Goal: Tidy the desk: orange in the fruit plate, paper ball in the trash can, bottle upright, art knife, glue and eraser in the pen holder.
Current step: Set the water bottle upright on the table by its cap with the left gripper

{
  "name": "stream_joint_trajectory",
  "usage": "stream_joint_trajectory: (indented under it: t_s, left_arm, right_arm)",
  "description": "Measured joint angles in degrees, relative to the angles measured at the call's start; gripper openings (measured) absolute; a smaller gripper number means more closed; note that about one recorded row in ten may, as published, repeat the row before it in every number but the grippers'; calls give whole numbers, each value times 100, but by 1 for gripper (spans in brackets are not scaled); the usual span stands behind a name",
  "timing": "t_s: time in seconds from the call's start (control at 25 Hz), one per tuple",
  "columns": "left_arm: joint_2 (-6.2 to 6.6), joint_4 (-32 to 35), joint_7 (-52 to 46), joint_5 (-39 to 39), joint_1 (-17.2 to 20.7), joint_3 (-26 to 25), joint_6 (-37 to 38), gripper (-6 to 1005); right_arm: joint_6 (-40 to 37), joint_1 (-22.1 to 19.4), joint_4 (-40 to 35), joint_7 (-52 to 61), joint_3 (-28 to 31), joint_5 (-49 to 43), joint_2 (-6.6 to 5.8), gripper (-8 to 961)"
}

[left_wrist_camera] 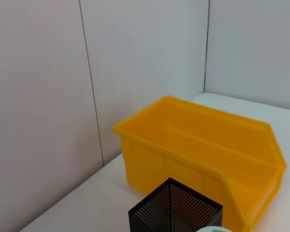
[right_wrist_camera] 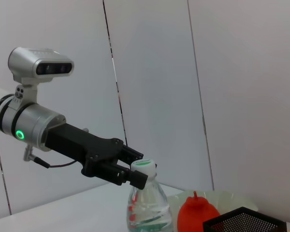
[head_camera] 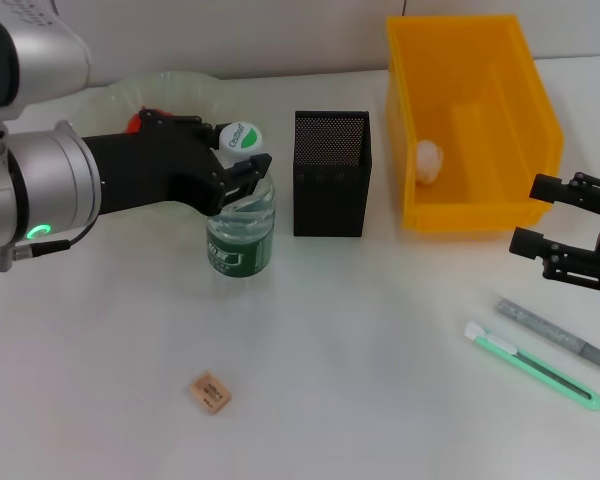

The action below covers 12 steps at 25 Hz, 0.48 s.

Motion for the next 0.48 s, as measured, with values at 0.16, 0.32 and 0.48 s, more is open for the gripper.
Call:
stream_joint_trajectory:
  t_s: [0.16,0.32,0.48]
  left_arm:
    - [9,-38,176,-164,59,-38,11,462]
    - [15,-43,203,-187,106,-121,58,466]
    - [-2,-126,344,-276,175,-259,82,469]
  right_arm:
    - [4,0,-1,1,1,0,0,753]
    - [8,6,-2,1,9,0,0,753]
    - [9,13,-3,7,31,0,0,753]
